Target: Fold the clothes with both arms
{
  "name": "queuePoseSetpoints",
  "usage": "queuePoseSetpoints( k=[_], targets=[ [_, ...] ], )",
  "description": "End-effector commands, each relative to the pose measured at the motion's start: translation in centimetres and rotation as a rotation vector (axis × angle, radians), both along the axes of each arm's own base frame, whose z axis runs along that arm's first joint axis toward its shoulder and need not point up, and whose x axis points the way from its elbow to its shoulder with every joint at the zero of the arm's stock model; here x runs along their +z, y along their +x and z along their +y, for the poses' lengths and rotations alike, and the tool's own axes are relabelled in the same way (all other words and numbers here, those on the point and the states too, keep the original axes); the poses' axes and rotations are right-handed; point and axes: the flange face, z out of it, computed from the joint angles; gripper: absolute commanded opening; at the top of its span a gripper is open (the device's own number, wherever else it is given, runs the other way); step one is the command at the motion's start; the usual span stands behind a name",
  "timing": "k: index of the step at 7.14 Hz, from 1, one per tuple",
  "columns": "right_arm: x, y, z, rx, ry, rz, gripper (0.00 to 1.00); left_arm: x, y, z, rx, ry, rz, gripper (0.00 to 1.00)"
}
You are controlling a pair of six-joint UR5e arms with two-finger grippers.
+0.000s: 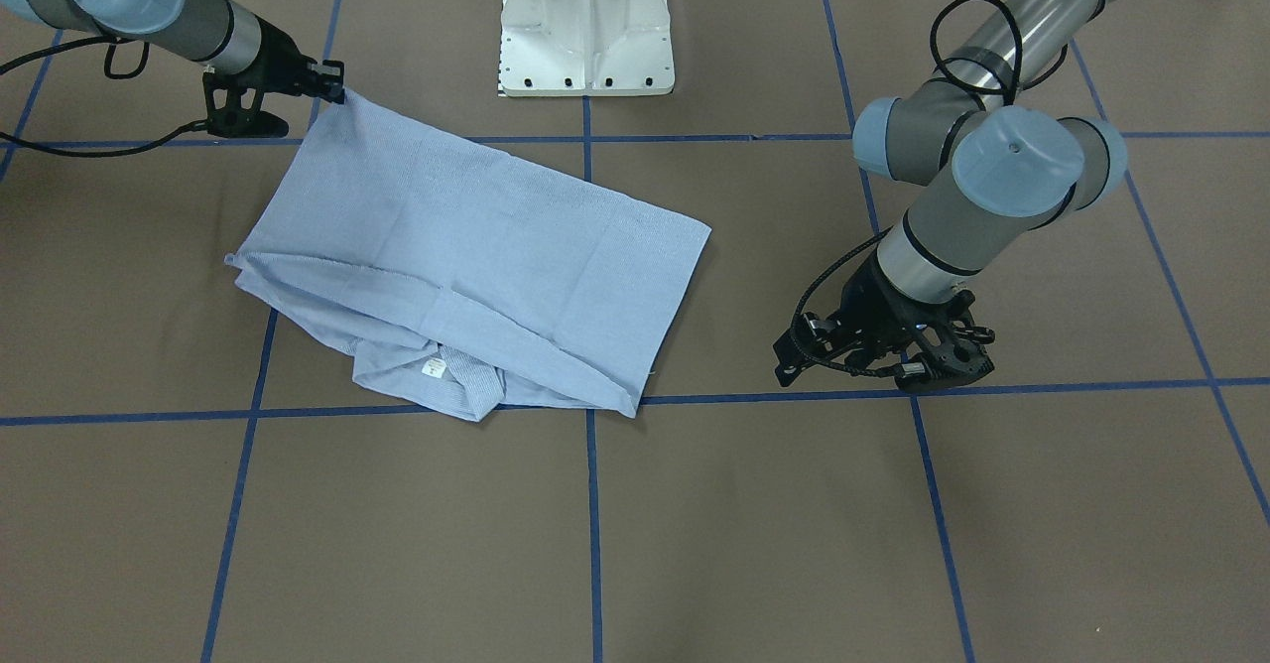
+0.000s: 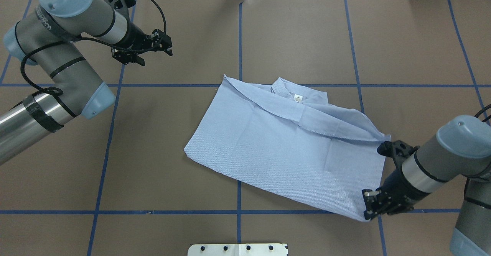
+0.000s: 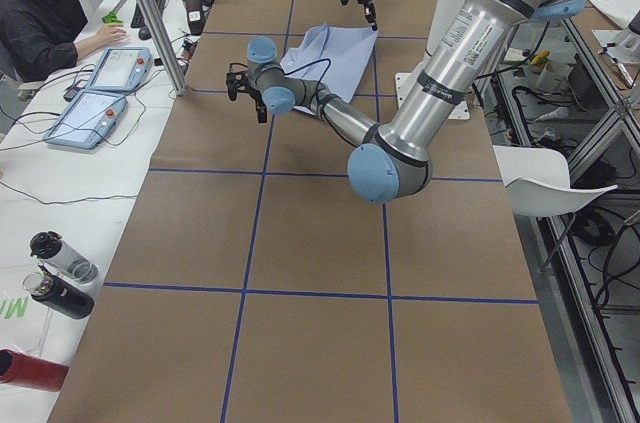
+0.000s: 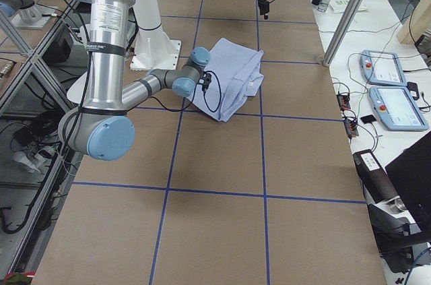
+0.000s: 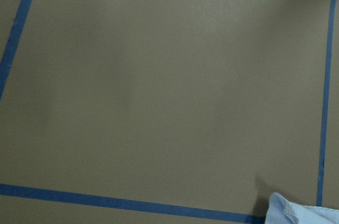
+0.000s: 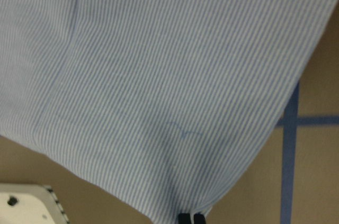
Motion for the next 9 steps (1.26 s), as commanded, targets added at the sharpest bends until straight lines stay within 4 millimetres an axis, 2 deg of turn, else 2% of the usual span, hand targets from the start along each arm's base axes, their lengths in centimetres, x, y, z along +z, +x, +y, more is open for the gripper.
queuePoseSetpoints(
  k=[1, 2, 3, 4, 5, 6, 7, 8, 9],
  targets=[
    [-3.0, -2.4, 7.8, -0.097, -0.172, 0.066, 0.00, -0.7, -0.1, 0.4, -0.004, 0.007, 0.011, 0.96],
    [-3.0, -2.9, 8.2, -0.084, -0.208, 0.093, 0.99, -0.8, 0.2, 0.6, 0.002, 0.012, 0.014, 0.97],
    [-4.3, -3.9, 6.5, -0.046, -0.201, 0.058, 1.00, -1.2, 0.3, 1.4, 0.012, 0.018, 0.025, 0.98],
    [-5.8, -5.3, 0.9, 0.074, -0.175, 0.012, 1.00, -2.0, 2.1, 4.4, 0.053, 0.033, 0.045, 0.98],
    [-7.7, -5.7, -5.0, 0.219, -0.127, -0.027, 1.00, -3.5, 3.4, 7.6, 0.075, 0.028, 0.078, 0.98],
    [-9.1, -4.0, -8.9, 0.355, -0.067, -0.053, 1.00, -4.2, 5.9, 11.1, 0.103, -0.015, 0.102, 0.98],
    [-10.7, -1.9, -12.0, 0.435, -0.046, -0.083, 1.00, -5.0, 8.9, 14.5, 0.112, -0.087, 0.123, 0.98],
    [-11.3, 0.1, -13.8, 0.484, -0.039, -0.097, 1.00, -5.2, 11.8, 17.4, 0.108, -0.120, 0.119, 0.97],
    [-12.9, 1.0, -15.3, 0.518, -0.018, -0.130, 1.00, -4.9, 13.6, 19.3, 0.105, -0.123, 0.105, 0.94]
  ],
)
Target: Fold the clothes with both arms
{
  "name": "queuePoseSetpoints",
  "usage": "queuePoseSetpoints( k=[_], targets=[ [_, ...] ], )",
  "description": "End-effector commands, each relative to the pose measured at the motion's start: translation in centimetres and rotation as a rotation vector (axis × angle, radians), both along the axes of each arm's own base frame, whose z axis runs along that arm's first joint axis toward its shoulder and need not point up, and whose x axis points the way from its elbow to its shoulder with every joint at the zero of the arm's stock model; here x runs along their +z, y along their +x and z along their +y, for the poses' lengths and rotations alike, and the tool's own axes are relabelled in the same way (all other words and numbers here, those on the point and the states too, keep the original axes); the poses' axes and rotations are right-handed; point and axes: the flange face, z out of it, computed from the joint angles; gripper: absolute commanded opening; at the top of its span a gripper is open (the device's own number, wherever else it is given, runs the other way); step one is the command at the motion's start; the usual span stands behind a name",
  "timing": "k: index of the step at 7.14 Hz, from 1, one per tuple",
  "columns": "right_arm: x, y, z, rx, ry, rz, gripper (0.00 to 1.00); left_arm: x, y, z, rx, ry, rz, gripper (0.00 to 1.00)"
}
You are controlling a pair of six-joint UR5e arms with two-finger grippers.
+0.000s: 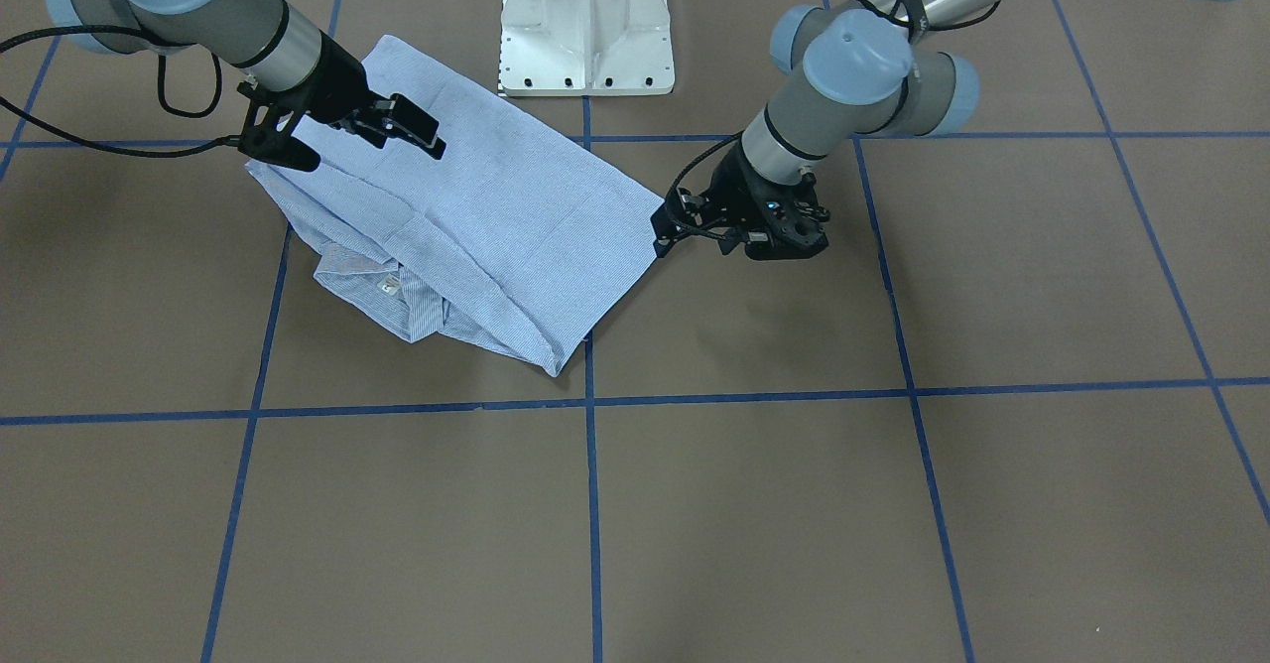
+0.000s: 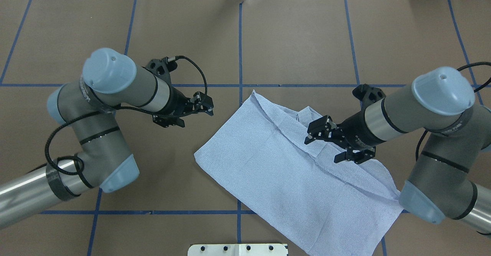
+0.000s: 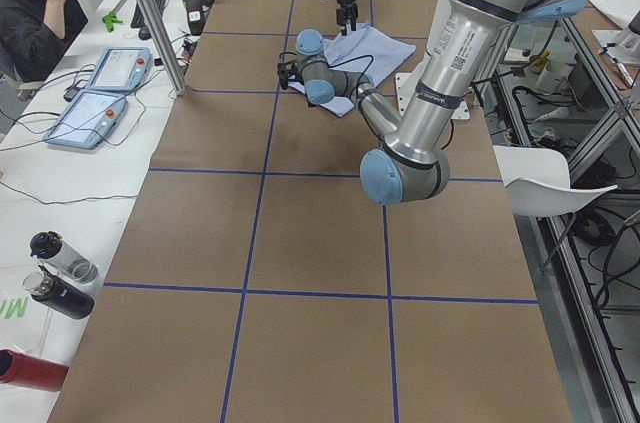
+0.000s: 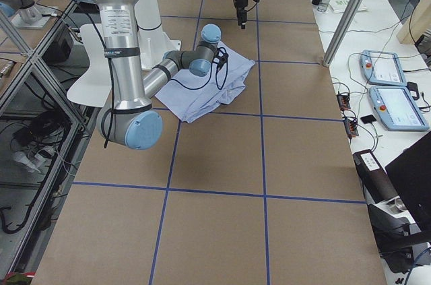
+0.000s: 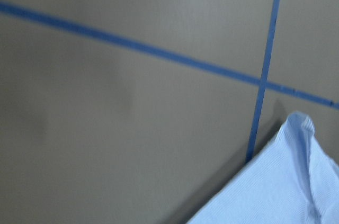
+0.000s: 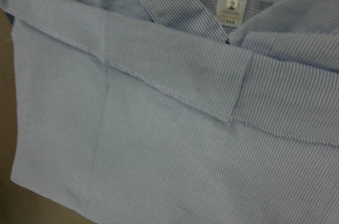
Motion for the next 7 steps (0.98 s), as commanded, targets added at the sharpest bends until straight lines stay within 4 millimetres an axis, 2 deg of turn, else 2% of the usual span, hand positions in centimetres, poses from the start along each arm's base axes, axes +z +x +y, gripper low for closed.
queuePoseSetpoints(
  k=[1, 3, 7],
  targets=[
    [-1.9, 2.6, -3.0, 0.080, 0.031, -0.031, 1.00, 0.7, 3.6, 4.0, 0.009, -0.031, -0.021, 0.89],
    [-2.1, 2.8, -3.1, 0.084, 0.042, -0.036, 1.00, 2.2, 4.9, 5.4, 0.012, -0.036, -0.063, 0.85],
    [-2.0, 2.8, -3.2, 0.085, 0.043, -0.035, 1.00, 2.9, 6.0, 6.6, 0.033, -0.055, -0.107, 0.83]
  ],
)
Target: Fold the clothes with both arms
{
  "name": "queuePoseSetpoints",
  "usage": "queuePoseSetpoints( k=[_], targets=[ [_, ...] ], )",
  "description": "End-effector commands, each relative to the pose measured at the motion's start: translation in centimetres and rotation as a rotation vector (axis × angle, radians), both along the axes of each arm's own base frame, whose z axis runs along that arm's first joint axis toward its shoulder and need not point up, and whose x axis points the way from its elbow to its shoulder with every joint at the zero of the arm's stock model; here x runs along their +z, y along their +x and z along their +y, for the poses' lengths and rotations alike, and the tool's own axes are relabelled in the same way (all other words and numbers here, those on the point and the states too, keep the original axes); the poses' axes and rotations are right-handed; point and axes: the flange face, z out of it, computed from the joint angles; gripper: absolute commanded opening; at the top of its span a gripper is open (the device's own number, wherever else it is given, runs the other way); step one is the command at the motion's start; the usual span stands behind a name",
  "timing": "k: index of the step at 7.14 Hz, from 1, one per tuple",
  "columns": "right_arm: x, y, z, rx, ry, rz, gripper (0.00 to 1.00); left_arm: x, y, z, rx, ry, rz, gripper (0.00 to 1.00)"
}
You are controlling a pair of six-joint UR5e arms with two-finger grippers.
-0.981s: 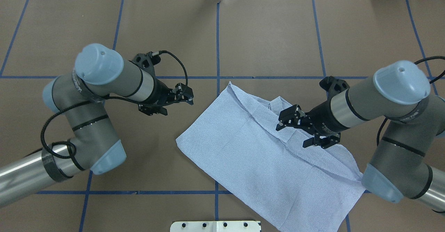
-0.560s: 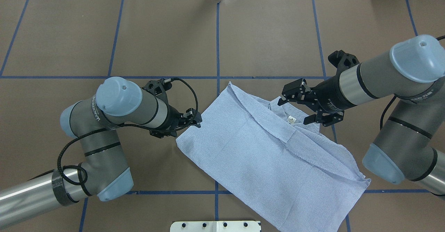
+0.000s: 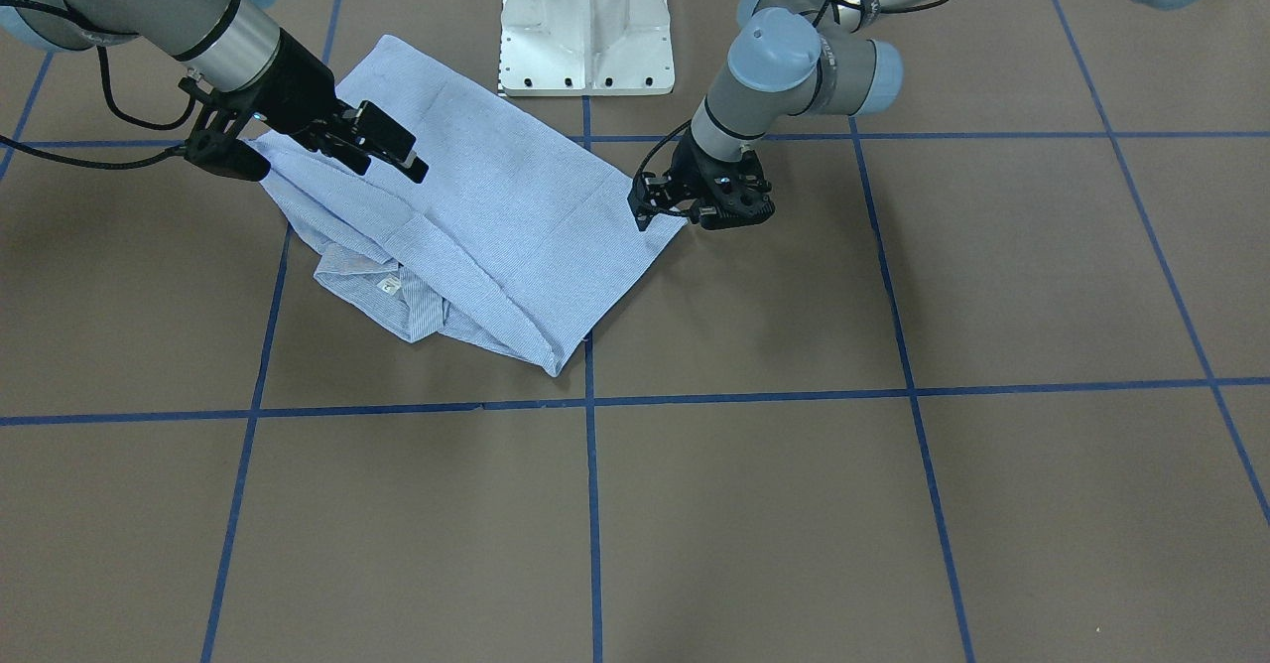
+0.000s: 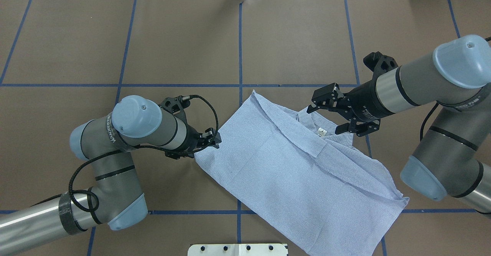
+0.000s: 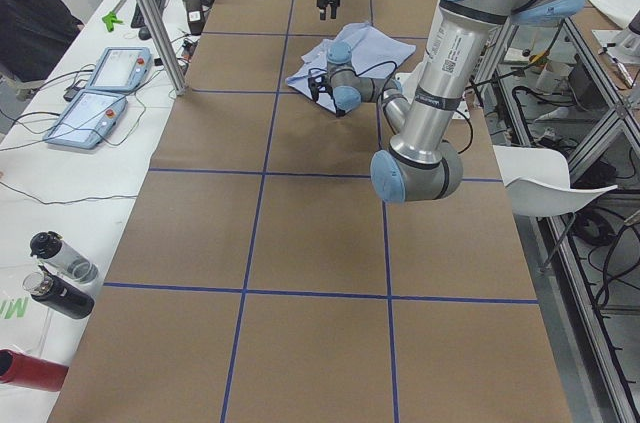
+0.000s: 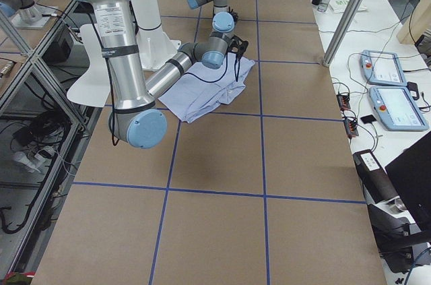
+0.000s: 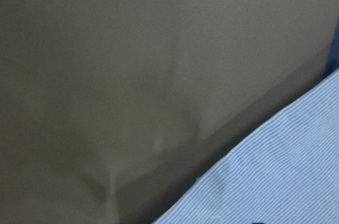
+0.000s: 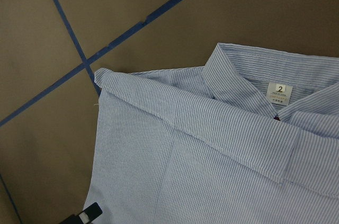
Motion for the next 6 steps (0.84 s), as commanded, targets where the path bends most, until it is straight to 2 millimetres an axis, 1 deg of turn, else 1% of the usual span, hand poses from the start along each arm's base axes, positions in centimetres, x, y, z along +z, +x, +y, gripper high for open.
queuePoseSetpoints(
  k=[1, 2, 3, 4, 5, 6],
  targets=[
    [0.1, 0.1, -0.1, 0.002, 0.000, 0.001, 1.00, 0.2, 0.4, 0.4, 0.008, -0.006, -0.013, 0.73],
    [0.1, 0.2, -0.1, 0.003, 0.000, 0.001, 1.00, 0.2, 0.5, 0.5, 0.009, -0.007, -0.014, 0.53],
    [0.1, 0.2, -0.1, 0.003, 0.000, 0.001, 1.00, 0.3, 0.5, 0.5, 0.009, -0.008, -0.015, 0.28],
    [0.1, 0.2, -0.1, 0.002, -0.002, 0.001, 1.00, 0.2, 0.3, 0.5, 0.000, -0.020, -0.012, 0.00],
    [0.2, 0.2, -0.1, 0.004, -0.001, 0.002, 1.00, -0.2, 0.1, 0.6, -0.009, -0.036, -0.003, 0.00],
    [0.0, 0.6, -0.3, 0.011, 0.002, -0.001, 1.00, -0.7, -0.3, 0.3, -0.015, -0.033, 0.006, 0.00]
  ],
)
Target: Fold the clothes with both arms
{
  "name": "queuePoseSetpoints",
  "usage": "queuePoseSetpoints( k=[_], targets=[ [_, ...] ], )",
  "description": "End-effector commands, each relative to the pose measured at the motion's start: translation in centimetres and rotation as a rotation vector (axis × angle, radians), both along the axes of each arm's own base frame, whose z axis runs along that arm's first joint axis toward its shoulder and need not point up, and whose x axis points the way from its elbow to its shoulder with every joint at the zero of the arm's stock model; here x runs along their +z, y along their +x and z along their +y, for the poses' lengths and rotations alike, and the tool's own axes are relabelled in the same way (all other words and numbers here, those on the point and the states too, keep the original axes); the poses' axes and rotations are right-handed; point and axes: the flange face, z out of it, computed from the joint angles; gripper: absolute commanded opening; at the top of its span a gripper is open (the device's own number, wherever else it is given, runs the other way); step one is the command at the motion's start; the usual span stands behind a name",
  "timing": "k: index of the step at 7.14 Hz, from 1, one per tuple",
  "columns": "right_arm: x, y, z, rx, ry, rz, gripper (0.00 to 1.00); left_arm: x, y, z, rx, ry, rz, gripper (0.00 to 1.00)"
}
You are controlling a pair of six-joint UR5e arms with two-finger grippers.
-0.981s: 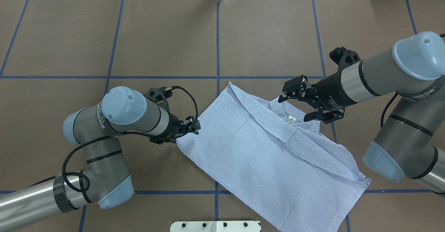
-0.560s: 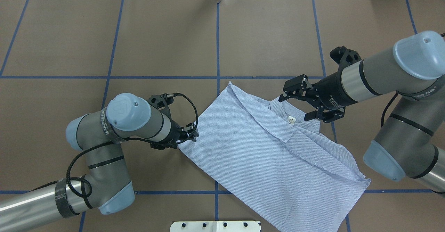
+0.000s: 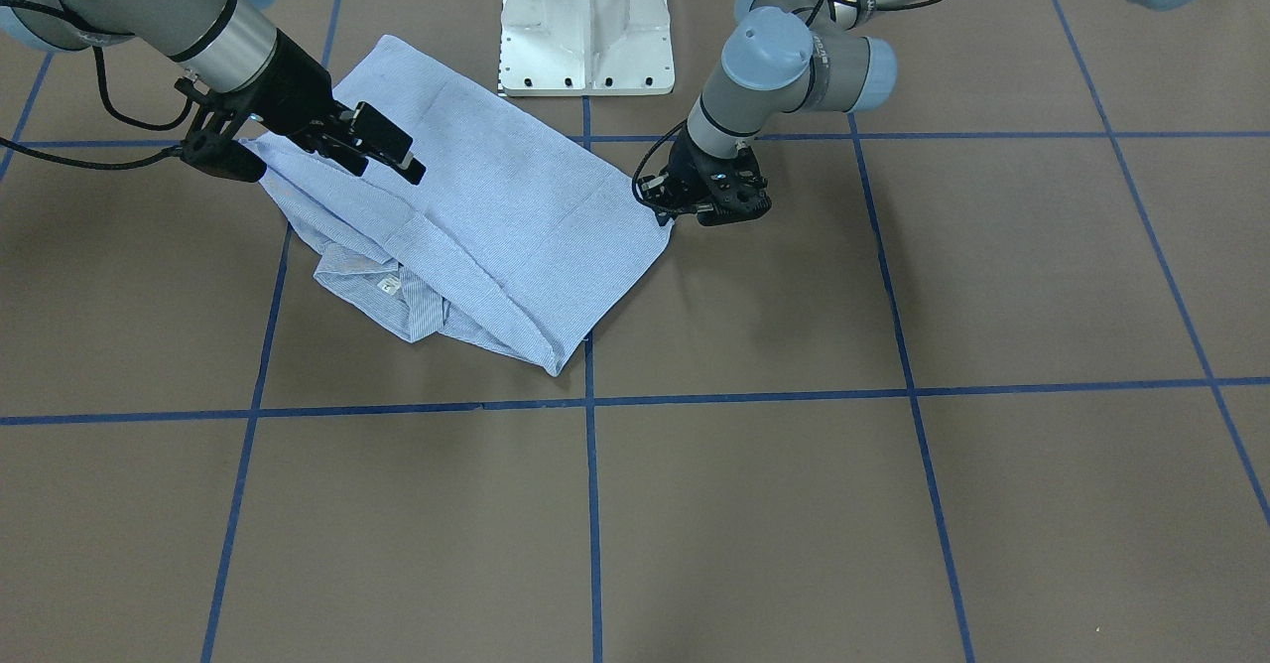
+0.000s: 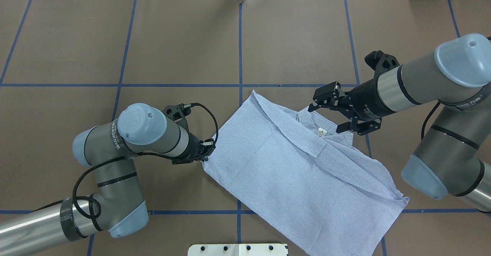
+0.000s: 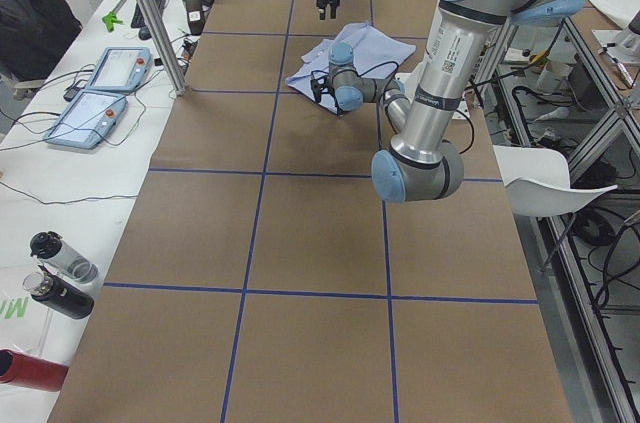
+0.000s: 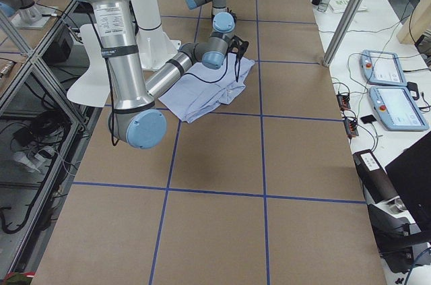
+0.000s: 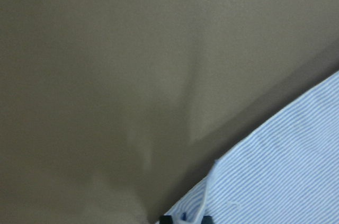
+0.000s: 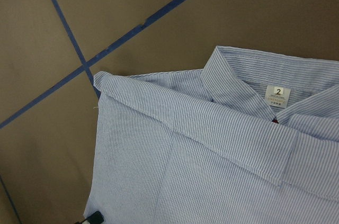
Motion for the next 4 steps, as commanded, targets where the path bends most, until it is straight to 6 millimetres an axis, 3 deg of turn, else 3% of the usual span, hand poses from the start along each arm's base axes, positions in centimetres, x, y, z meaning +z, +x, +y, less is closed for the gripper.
queuePoseSetpoints(
  k=[1, 2, 4],
  targets=[
    [-0.2, 0.7, -0.5, 0.011, 0.014, -0.003, 1.00, -0.5, -1.4, -1.9, -0.038, -0.010, -0.005, 0.00],
    [-0.2, 1.0, -0.8, 0.005, 0.064, 0.001, 1.00, -0.1, -3.3, -5.0, -0.086, -0.007, -0.023, 0.00],
    [-0.2, 1.7, -1.3, 0.019, 0.072, 0.002, 1.00, 1.3, -7.2, -13.4, -0.157, 0.072, -0.081, 0.00]
  ],
)
